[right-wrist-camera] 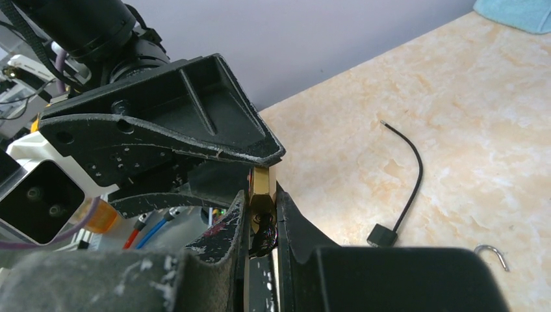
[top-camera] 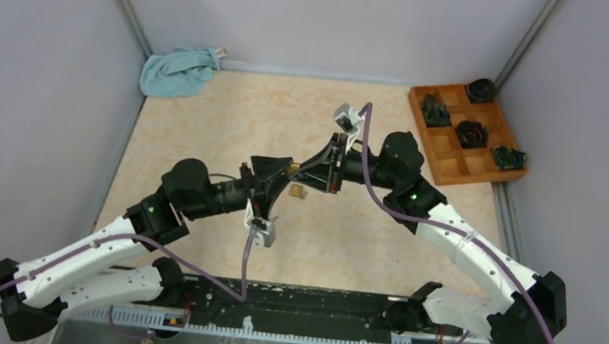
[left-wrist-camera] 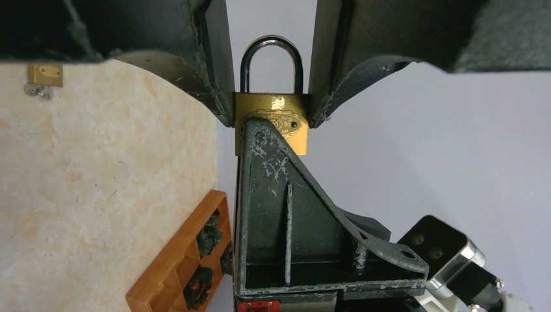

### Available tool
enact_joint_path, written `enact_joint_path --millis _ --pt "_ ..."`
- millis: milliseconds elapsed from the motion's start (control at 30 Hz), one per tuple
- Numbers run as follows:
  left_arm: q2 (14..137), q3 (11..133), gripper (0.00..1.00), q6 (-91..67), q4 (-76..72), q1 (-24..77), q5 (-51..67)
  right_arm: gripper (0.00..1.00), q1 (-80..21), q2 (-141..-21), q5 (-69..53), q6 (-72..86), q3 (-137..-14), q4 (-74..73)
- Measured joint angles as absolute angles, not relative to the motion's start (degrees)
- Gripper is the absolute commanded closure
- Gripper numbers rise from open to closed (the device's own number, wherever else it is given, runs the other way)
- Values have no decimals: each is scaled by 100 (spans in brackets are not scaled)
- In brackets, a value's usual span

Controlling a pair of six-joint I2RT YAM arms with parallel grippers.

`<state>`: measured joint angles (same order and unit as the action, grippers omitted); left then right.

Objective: Unlock with the key
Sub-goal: Unlock the lock.

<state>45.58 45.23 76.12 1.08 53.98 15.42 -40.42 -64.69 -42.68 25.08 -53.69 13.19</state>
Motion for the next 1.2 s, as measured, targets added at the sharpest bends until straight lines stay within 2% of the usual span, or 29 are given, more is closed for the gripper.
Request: enact_joint_path --millis 100,167,233,267,367,567,700,1033,1200 --pt "4558 4528 71 7614 244 5398 1544 100 -4073 -6466 -4241 2370 -5371 1181" --pt "4558 4528 77 7616 279 5398 1549 86 -4077 -6469 -4233 2331 -5378 1094" --pt "4558 4528 83 7640 270 5400 1546 68 -4077 -6469 -4224 2351 -5426 1011" --pt "4556 4528 85 7664 255 5400 1544 66 -4071 -6466 -4230 2383 -5461 967" --pt "4521 4499 90 7802 257 5400 1505 65 -3922 -6462 -4270 2683 -5566 1015" --pt "4427 4303 93 8187 102 5402 1437 66 -3273 -6340 -4370 3347 -5570 1085" --pt "4423 4257 94 8409 -8 5402 1413 70 -3258 -6294 -4460 3597 -5570 1013" --pt "4375 4182 94 8739 -176 5402 1393 70 -3258 -6294 -4864 4014 -5570 856" --pt "4333 4097 94 8978 -185 5402 1400 74 -3258 -6305 -4936 4195 -5570 808"
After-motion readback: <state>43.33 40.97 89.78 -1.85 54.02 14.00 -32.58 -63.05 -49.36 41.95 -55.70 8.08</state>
